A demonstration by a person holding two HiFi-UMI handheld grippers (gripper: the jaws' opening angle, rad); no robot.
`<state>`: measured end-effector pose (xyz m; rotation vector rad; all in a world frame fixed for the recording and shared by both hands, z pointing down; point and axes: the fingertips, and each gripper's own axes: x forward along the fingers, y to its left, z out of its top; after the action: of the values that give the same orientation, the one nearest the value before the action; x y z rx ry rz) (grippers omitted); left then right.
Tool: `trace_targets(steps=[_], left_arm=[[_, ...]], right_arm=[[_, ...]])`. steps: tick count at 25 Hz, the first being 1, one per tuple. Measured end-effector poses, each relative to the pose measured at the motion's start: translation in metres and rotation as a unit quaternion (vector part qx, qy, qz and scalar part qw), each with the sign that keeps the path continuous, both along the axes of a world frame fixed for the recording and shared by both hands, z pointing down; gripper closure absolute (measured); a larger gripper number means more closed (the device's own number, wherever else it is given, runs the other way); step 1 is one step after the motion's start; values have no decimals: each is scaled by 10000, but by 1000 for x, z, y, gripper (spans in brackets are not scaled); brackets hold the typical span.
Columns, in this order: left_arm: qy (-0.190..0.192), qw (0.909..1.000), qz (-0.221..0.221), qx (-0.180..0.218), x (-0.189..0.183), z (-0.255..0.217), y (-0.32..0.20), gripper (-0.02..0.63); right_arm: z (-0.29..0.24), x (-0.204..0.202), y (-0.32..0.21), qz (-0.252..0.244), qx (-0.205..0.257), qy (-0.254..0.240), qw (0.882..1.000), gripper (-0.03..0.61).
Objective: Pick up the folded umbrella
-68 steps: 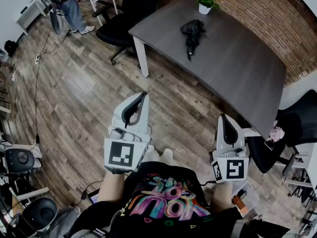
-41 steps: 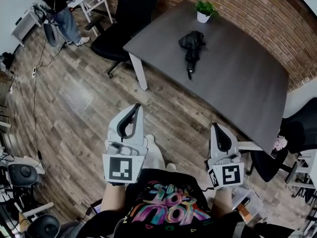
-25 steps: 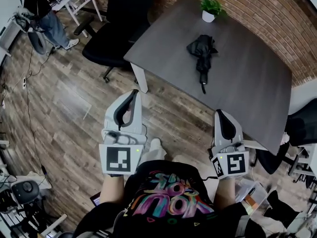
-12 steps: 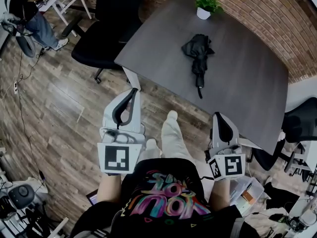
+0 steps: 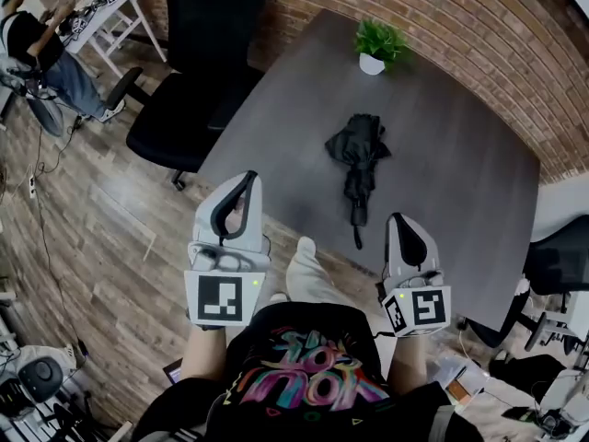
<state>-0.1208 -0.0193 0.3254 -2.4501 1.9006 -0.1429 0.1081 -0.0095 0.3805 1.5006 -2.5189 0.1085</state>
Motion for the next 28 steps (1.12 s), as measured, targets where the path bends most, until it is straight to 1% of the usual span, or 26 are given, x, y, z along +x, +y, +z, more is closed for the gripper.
trace_targets(steps=[4,6,13,20,25,28], left_arm=[[-63,9999,27,119,11,-18,-51,612],[-98,9999,21,116,18,-21,-69,612],[-83,9998,66,175,39,-28,-121,612],[14,9993,359,49,56,-22,-157,612],[7,9970,776,-22,70,-18,-181,612],[62,9955,947,-54,75,-19,-191,612]], right_arm=[[-17,7,-55,-91,104,-46,9999,575],[-21,12,-76,-109,154,-81,9998,575],[-24,30,-125,-65,185,-208,9996,575],[-24,39,-148,138,100,-254,9995,575],[-27,41,-156,407,76,-148,9990,575],[-28,44,-158,554,62,-94,9984,575]])
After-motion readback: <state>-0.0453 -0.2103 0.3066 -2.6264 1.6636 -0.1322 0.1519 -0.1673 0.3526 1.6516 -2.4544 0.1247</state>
